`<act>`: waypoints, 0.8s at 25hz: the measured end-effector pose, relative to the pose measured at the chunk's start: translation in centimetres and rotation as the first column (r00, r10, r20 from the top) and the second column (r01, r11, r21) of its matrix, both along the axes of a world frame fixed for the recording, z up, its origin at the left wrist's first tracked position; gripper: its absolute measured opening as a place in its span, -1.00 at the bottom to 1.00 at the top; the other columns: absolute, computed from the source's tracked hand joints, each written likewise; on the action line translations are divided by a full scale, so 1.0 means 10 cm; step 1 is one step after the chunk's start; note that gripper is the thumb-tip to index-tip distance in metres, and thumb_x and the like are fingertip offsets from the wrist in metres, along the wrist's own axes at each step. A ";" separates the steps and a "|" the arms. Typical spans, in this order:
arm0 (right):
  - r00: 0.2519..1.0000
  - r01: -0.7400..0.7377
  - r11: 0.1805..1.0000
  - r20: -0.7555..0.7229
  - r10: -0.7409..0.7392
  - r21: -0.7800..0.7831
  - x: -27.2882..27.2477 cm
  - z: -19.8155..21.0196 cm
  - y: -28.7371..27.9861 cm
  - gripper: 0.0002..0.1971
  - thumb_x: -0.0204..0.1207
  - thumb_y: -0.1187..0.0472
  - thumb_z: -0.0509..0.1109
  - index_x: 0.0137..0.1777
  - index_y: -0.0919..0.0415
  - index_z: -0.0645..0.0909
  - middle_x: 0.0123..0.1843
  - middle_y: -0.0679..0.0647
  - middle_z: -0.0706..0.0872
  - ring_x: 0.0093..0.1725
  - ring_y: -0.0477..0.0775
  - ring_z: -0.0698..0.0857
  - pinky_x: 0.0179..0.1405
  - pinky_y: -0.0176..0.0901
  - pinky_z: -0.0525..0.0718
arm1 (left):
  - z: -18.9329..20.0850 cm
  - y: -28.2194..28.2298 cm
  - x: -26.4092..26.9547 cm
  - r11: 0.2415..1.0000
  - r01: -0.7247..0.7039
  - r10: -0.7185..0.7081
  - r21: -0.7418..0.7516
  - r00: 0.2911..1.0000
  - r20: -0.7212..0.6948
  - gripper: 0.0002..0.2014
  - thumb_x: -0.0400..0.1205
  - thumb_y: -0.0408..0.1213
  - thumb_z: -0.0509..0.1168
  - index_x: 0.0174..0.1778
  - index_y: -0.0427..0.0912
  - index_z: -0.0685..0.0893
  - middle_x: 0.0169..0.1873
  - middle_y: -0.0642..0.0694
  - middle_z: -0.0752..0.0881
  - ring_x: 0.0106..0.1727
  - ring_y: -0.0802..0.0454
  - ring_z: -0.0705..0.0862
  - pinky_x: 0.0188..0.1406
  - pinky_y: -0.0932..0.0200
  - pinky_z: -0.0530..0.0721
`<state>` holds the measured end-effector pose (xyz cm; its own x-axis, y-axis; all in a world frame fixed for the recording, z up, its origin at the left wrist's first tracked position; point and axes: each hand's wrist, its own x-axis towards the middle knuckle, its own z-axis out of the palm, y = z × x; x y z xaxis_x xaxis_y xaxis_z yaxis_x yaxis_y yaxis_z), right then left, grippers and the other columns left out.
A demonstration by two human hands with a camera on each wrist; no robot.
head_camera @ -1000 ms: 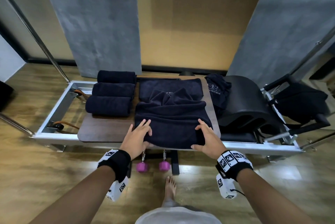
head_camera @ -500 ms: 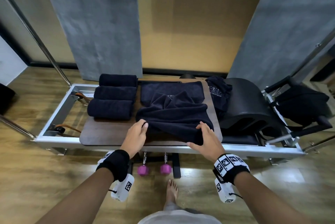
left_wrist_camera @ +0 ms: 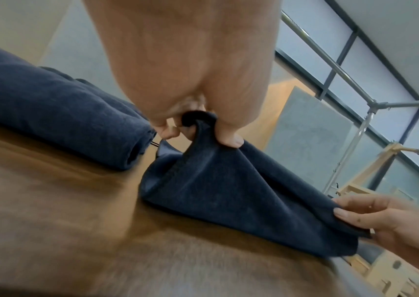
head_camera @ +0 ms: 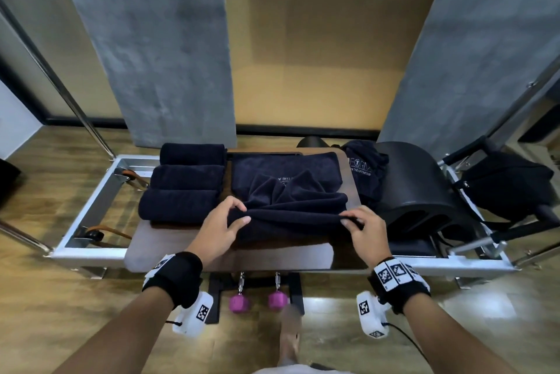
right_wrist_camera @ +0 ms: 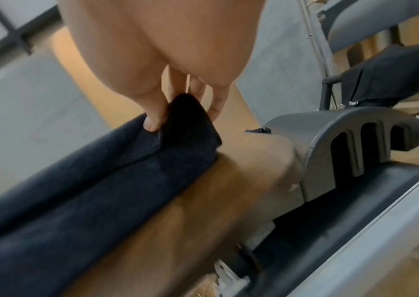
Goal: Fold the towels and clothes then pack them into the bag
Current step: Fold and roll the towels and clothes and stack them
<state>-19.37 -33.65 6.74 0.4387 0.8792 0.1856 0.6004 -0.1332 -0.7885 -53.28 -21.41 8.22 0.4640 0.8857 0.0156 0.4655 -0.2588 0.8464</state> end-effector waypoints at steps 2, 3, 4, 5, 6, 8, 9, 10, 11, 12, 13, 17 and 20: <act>0.995 -0.010 1.000 -0.101 0.013 0.028 0.11 0.16 0.21 -0.78 0.61 0.47 0.47 0.03 0.14 0.82 0.02 0.01 0.85 0.11 0.03 0.80 0.31 0.19 0.72 | 0.10 0.16 0.06 0.995 -0.079 0.075 0.059 0.994 0.074 -0.92 0.75 -0.23 0.46 0.02 0.03 0.70 0.03 0.15 0.79 0.19 0.23 0.72 0.20 0.38 0.55; 0.985 -0.042 0.999 -0.167 0.046 0.028 0.15 0.24 0.29 -0.78 0.66 0.45 0.41 0.08 0.12 0.78 0.07 0.02 0.84 0.17 0.03 0.79 0.36 0.21 0.71 | 0.15 0.23 0.09 0.989 -0.120 0.111 0.080 0.988 0.109 -0.93 0.76 -0.25 0.46 -0.02 0.00 0.74 -0.02 0.14 0.80 0.15 0.21 0.74 0.16 0.43 0.56; 0.968 -0.084 0.996 -0.235 0.085 0.015 0.18 0.32 0.41 -0.79 0.71 0.40 0.38 0.13 0.08 0.72 0.14 0.03 0.82 0.25 0.04 0.76 0.41 0.22 0.68 | 0.19 0.32 0.14 0.981 -0.164 0.149 0.106 0.979 0.138 -0.90 0.76 -0.27 0.45 -0.05 -0.01 0.76 -0.06 0.12 0.82 0.12 0.21 0.75 0.14 0.45 0.57; 0.951 -0.126 0.992 -0.286 0.119 -0.009 0.22 0.40 0.52 -0.82 0.74 0.33 0.38 0.17 0.03 0.68 0.21 0.03 0.79 0.33 0.05 0.72 0.45 0.22 0.65 | 0.23 0.43 0.19 0.969 -0.210 0.189 0.131 0.970 0.155 -0.88 0.77 -0.28 0.44 -0.08 -0.02 0.78 -0.10 0.11 0.83 0.08 0.23 0.76 0.11 0.45 0.59; 0.934 -0.167 0.985 -0.327 0.145 -0.038 0.26 0.46 0.63 -0.84 0.73 0.25 0.42 0.20 -0.02 0.64 0.27 0.03 0.75 0.39 0.06 0.68 0.48 0.19 0.62 | 0.25 0.54 0.25 0.953 -0.261 0.236 0.155 0.958 0.165 -0.87 0.77 -0.27 0.44 -0.10 -0.04 0.79 -0.14 0.10 0.83 0.02 0.25 0.76 0.07 0.42 0.61; 0.882 -0.252 0.964 -0.429 0.196 -0.078 0.35 0.55 0.84 -0.66 0.61 0.28 0.56 0.28 -0.05 0.58 0.31 0.15 0.73 0.35 0.16 0.71 0.37 0.18 0.70 | 0.28 0.78 0.34 0.916 -0.355 0.326 0.186 0.930 0.171 -0.84 0.76 -0.23 0.46 -0.15 -0.09 0.79 -0.26 0.09 0.82 -0.16 0.25 0.73 -0.06 0.27 0.62; 0.849 -0.287 0.955 -0.484 0.214 -0.081 0.40 0.57 0.95 -0.53 0.54 0.42 0.58 0.31 -0.03 0.55 0.28 0.24 0.73 0.27 0.24 0.76 0.25 0.18 0.78 | 0.28 0.90 0.39 0.905 -0.387 0.359 0.177 0.918 0.170 -0.83 0.76 -0.20 0.47 -0.15 -0.10 0.79 -0.30 0.09 0.80 -0.23 0.25 0.71 -0.10 0.23 0.60; 0.828 -0.309 0.947 -0.514 0.224 -0.085 0.45 0.57 1.06 -0.42 0.48 0.57 0.53 0.34 0.01 0.53 0.25 0.30 0.73 0.19 0.28 0.79 0.12 0.15 0.83 | 0.28 1.01 0.43 0.900 -0.406 0.382 0.155 0.909 0.166 -0.83 0.75 -0.17 0.47 -0.14 -0.11 0.81 -0.30 0.08 0.80 -0.23 0.24 0.71 -0.07 0.21 0.61; 0.826 -0.313 0.945 -0.518 0.222 -0.094 0.51 0.56 1.18 -0.38 0.43 0.67 0.46 0.34 0.05 0.53 0.24 0.33 0.73 0.12 0.27 0.80 0.03 0.10 0.83 | 0.28 1.13 0.47 0.900 -0.420 0.400 0.118 0.903 0.160 -0.84 0.74 -0.15 0.48 -0.10 -0.13 0.82 -0.26 0.05 0.82 -0.17 0.22 0.73 0.02 0.19 0.64; 0.844 -0.292 0.951 -0.496 0.205 -0.104 0.54 0.54 1.26 -0.41 0.43 0.69 0.42 0.32 0.10 0.54 0.23 0.33 0.73 0.09 0.25 0.79 0.00 0.05 0.81 | 0.27 1.21 0.50 0.901 -0.427 0.413 0.075 0.898 0.151 -0.85 0.73 -0.15 0.49 -0.07 -0.14 0.84 -0.19 0.01 0.84 -0.07 0.15 0.76 0.15 0.15 0.66; 0.871 -0.255 0.961 -0.457 0.180 -0.109 0.59 0.50 1.38 -0.52 0.48 0.66 0.42 0.28 0.16 0.58 0.22 0.30 0.74 0.11 0.22 0.77 0.04 0.00 0.79 | 0.26 1.30 0.53 0.901 -0.433 0.425 0.038 0.895 0.136 -0.87 0.73 -0.17 0.50 -0.04 -0.15 0.85 -0.13 -0.02 0.85 0.03 0.08 0.76 0.26 0.11 0.65; 0.903 -0.159 0.984 -0.414 0.113 -0.079 0.81 0.29 1.81 -0.89 0.72 0.40 0.39 0.12 0.34 0.76 0.06 0.23 0.83 0.14 0.18 0.78 0.24 0.10 0.72 | 0.17 1.60 0.67 0.917 -0.397 0.398 -0.043 0.917 0.028 -0.96 0.69 -0.29 0.55 -0.01 -0.17 0.85 -0.13 0.01 0.85 0.06 0.12 0.77 0.18 0.31 0.61; 0.949 -0.060 0.990 -0.314 0.016 -0.131 0.94 0.14 2.04 -0.89 0.68 0.33 0.47 0.02 0.29 0.85 -0.01 0.23 0.87 0.06 0.19 0.82 0.21 0.17 0.73 | 0.10 1.73 0.79 0.910 -0.415 0.413 -0.005 0.906 -0.093 -0.92 0.72 -0.33 0.49 -0.01 -0.27 0.84 -0.23 -0.12 0.83 -0.05 -0.10 0.81 -0.02 0.22 0.66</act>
